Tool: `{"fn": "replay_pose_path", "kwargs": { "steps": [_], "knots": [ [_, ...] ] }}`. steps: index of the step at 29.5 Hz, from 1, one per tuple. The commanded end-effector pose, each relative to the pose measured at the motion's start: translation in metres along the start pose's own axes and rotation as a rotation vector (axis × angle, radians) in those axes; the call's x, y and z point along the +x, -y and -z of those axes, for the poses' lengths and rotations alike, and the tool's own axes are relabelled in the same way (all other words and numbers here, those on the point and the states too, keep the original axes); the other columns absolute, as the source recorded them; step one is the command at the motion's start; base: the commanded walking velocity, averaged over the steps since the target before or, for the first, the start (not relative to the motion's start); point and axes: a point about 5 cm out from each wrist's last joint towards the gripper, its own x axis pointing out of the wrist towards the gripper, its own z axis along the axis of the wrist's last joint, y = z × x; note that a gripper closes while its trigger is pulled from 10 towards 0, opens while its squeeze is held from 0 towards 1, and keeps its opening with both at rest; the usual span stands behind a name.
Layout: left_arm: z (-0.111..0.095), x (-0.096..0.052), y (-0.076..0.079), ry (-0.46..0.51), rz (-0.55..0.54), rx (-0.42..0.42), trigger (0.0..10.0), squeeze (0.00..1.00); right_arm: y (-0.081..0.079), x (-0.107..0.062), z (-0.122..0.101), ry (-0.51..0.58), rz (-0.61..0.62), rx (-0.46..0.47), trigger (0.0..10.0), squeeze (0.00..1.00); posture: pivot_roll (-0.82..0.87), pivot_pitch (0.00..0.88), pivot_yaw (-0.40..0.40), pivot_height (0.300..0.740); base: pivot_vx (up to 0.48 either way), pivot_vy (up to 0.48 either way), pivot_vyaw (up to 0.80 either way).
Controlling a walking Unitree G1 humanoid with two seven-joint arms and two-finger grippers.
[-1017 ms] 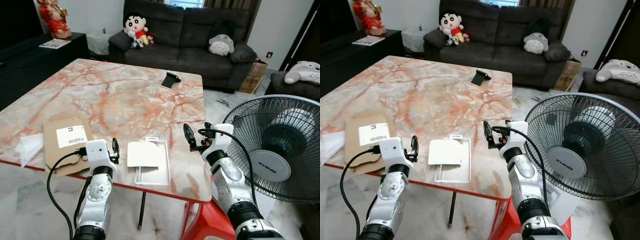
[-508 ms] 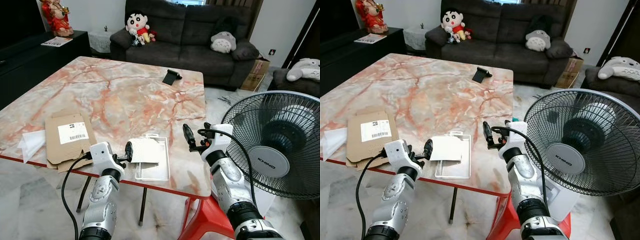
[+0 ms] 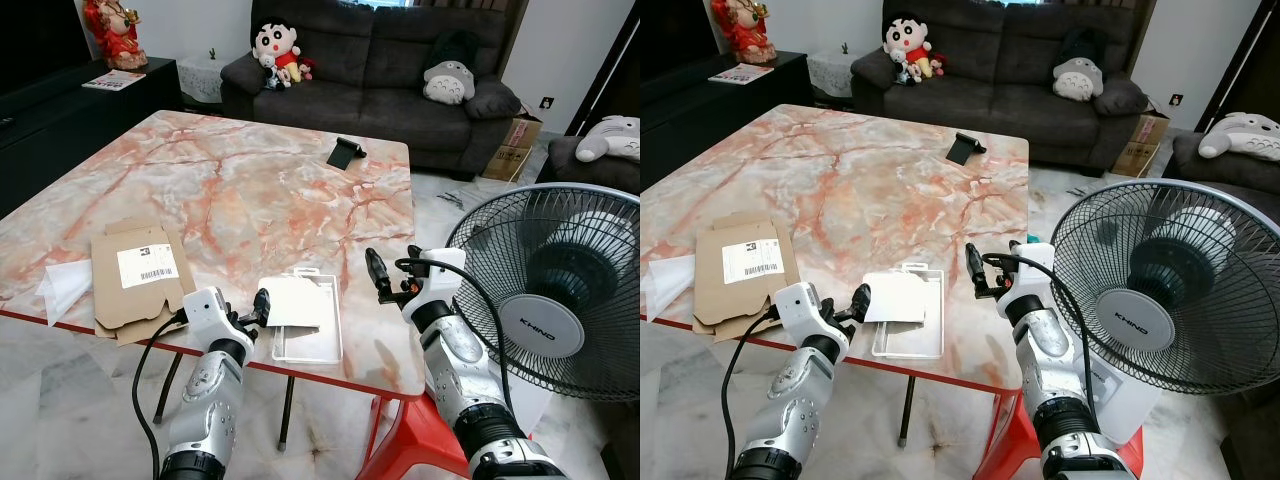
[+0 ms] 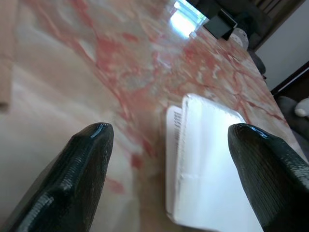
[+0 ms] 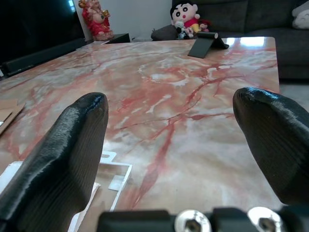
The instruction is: Picking trash to rubbish bin
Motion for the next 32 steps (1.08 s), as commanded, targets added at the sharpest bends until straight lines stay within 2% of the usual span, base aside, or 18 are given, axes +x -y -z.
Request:
{"fn": "replay_pose_path", "kwargs": {
  "steps": [1,4,12,17,25,32],
  "knots": [
    [-0.002,0.003,0.006,-0.01,0.021,-0.031,10.0,0.0,0.001,0.001,-0.004,0.014,-0.001,-0.004,10.0,0.0,-0.04,0.008,-0.072,0.74,0.0,0.0,0.0],
    [0.0,0.004,0.01,-0.033,0.034,-0.074,10.0,0.0,0.001,0.001,-0.005,0.015,0.0,-0.003,10.0,0.0,-0.04,0.015,-0.075,0.74,0.0,0.0,0.0],
    [0.003,0.007,0.016,-0.071,0.032,-0.123,10.0,0.0,0.001,0.0,-0.003,0.01,0.005,0.002,10.0,0.0,-0.03,0.04,-0.078,0.74,0.0,0.0,0.0],
    [0.004,0.01,0.017,-0.108,0.002,-0.172,10.0,0.0,0.001,0.0,-0.003,0.013,0.008,0.004,10.0,0.0,-0.03,0.045,-0.075,0.74,0.0,0.0,0.0],
    [0.004,0.011,0.016,-0.131,-0.012,-0.168,10.0,0.0,0.002,0.001,-0.004,0.012,0.012,0.006,10.0,0.0,-0.03,0.049,-0.074,0.74,0.0,0.0,0.0],
    [0.01,0.014,0.022,-0.185,-0.009,-0.27,10.0,0.0,0.003,0.001,-0.005,0.016,0.018,0.005,10.0,0.0,-0.03,0.05,-0.072,0.74,0.0,0.0,0.0]
  ]
}}
